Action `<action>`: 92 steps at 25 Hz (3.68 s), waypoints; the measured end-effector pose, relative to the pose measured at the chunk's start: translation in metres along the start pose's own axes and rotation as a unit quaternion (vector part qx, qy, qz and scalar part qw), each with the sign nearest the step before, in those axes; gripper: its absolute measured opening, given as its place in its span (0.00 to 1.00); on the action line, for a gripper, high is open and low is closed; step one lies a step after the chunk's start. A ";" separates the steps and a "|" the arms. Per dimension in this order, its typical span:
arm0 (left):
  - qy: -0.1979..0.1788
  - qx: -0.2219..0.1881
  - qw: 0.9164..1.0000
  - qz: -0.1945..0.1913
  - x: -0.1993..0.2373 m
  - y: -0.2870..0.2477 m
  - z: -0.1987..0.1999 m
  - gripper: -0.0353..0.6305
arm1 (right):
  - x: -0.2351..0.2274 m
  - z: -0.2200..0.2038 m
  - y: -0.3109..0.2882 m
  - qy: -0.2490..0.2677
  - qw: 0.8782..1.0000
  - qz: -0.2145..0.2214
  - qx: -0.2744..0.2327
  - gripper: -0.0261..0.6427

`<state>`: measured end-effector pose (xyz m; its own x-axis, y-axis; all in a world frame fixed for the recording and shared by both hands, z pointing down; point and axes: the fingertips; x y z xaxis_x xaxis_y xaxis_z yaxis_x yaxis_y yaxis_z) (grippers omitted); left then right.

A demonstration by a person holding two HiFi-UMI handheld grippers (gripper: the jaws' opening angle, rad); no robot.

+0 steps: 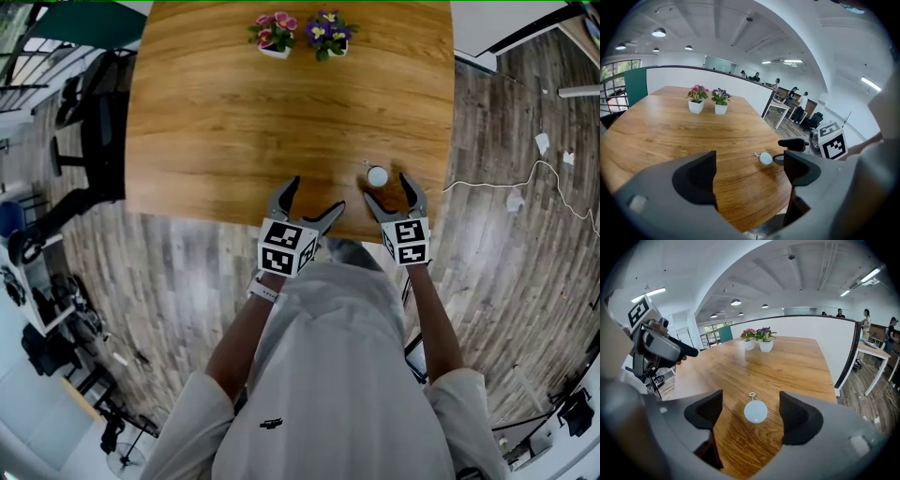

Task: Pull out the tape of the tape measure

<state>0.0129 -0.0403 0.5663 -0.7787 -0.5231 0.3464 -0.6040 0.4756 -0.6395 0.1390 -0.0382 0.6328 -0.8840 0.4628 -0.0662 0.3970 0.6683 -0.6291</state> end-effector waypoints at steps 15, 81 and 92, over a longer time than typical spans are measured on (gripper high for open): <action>0.011 0.003 1.000 0.004 0.002 0.006 -0.001 0.71 | -0.002 -0.034 -0.044 0.017 0.998 0.014 0.065 0.53; 0.043 -0.160 0.985 -0.056 -0.027 0.068 0.096 0.65 | -0.001 0.140 0.100 0.086 0.989 -0.031 -0.117 0.37; 0.048 -0.201 0.974 -0.095 -0.044 0.090 0.129 0.64 | 0.007 0.188 0.139 0.100 0.977 -0.052 -0.181 0.37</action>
<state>0.0145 -0.0659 0.4046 -0.6476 -0.5690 0.5069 -0.7407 0.6260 -0.2436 0.1418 -0.0514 0.3996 -0.8721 0.4625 0.1595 0.4016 0.8630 -0.3065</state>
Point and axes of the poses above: the fingertips, and each gripper's own axes: y backward along the fingers, x to its left, z out of its top, and after that the axes turned 4 degrees about y, right-handed
